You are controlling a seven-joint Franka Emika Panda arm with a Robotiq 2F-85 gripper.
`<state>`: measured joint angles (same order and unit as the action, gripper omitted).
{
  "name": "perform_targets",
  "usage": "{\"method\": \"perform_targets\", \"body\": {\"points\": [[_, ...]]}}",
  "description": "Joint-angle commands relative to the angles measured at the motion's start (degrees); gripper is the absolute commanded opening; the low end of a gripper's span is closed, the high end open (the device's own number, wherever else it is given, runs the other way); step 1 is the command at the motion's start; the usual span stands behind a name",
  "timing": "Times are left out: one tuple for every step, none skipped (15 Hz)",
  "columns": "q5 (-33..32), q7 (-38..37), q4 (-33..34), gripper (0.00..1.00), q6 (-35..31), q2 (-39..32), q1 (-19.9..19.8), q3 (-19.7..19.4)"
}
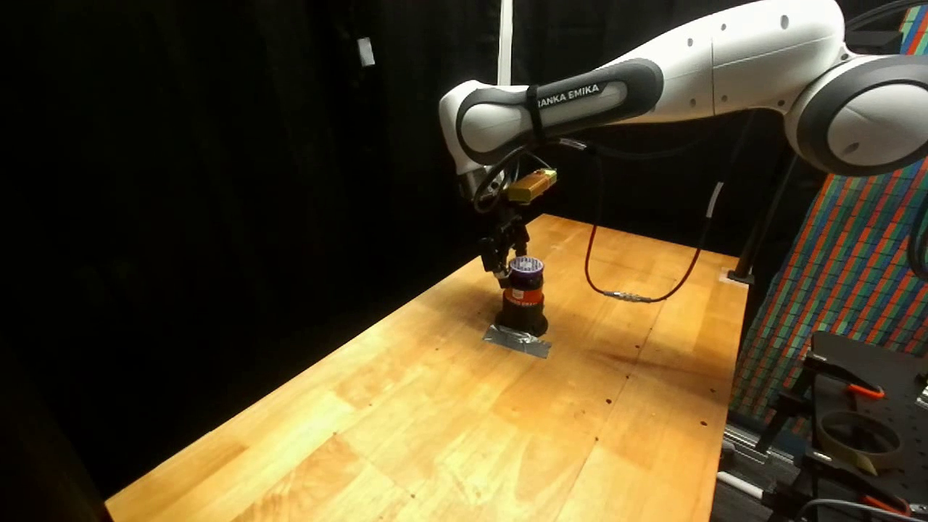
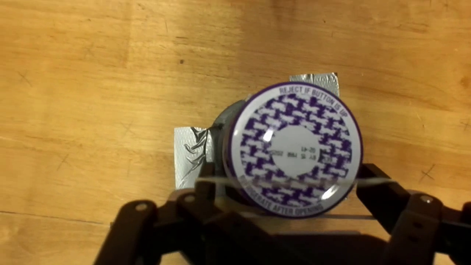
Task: Put the elastic around the bottle
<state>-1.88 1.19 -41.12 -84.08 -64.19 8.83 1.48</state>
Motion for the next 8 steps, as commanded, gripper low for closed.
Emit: {"method": "perform_targets", "body": {"points": [[-2.4,0.9,3.7,1.0,7.2,-1.3,1.6,-1.2],[-3.0,2.1,2.9,1.0,8.9,-0.7,1.7,-1.1],[-3.7,3.1,2.1,1.0,10.1,0.0,1.7,-1.1],[-4.0,4.0,1.1,1.0,10.4,0.8,1.5,-0.9],[-4.1,5.4,0.1,1.0,10.5,1.6,1.1,-0.6],[-4.5,6.6,-1.4,1.0,10.1,2.6,0.8,-0.6],[-4.8,7.7,-2.5,1.0,9.5,3.4,0.5,-0.5],[-4.8,8.7,-4.3,1.0,8.4,4.7,0.0,-0.5]]}}
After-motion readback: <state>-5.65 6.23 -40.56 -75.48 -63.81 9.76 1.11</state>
